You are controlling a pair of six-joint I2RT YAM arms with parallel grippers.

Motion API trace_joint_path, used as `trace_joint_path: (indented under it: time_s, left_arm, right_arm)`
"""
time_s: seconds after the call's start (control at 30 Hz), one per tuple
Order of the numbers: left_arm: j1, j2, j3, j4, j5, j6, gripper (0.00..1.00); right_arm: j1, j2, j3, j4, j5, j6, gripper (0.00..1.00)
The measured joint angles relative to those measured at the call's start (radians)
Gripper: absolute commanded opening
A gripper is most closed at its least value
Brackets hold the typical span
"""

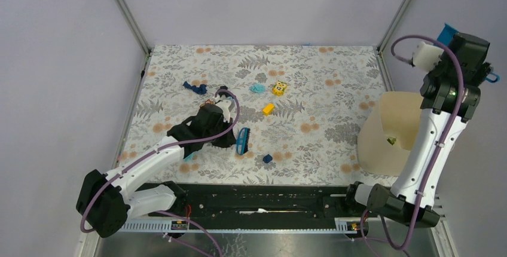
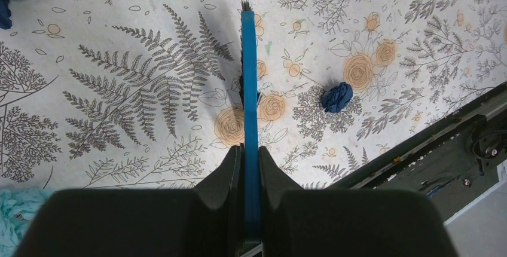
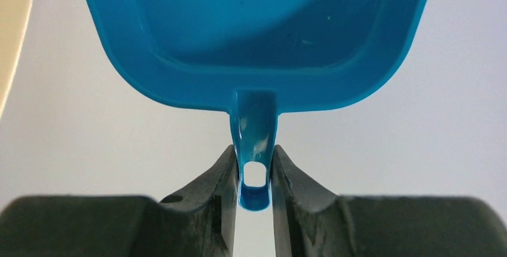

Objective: Sweep away the paper scraps from the table

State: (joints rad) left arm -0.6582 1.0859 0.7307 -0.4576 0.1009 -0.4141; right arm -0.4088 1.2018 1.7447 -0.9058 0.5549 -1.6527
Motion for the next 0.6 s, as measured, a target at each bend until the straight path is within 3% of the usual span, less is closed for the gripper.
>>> trace_joint_path:
  time_s: [0.13,0.3,0.47,0.6]
  left_arm:
    - [0.000,0.017,0.000,0.000,0.002,0.000,0.00]
    - [0.001,0.019,0.000,0.000,0.001,0.000,0.00]
    - [0.006,0.042,0.001,0.004,0.002,0.000,0.00]
    - [0.008,0.050,0.003,0.008,0.006,0.000,0.00]
  right_arm:
    - [0.000,0.040,0.047,0.040,-0.158,0.131,0.00]
    - [0.049,0.091,0.077,-0.037,-0.313,0.320,0.00]
    - [0.261,0.194,0.159,-0.173,-0.429,0.543,0.07]
    - [0.480,0.187,0.027,-0.215,-0.496,0.680,0.09]
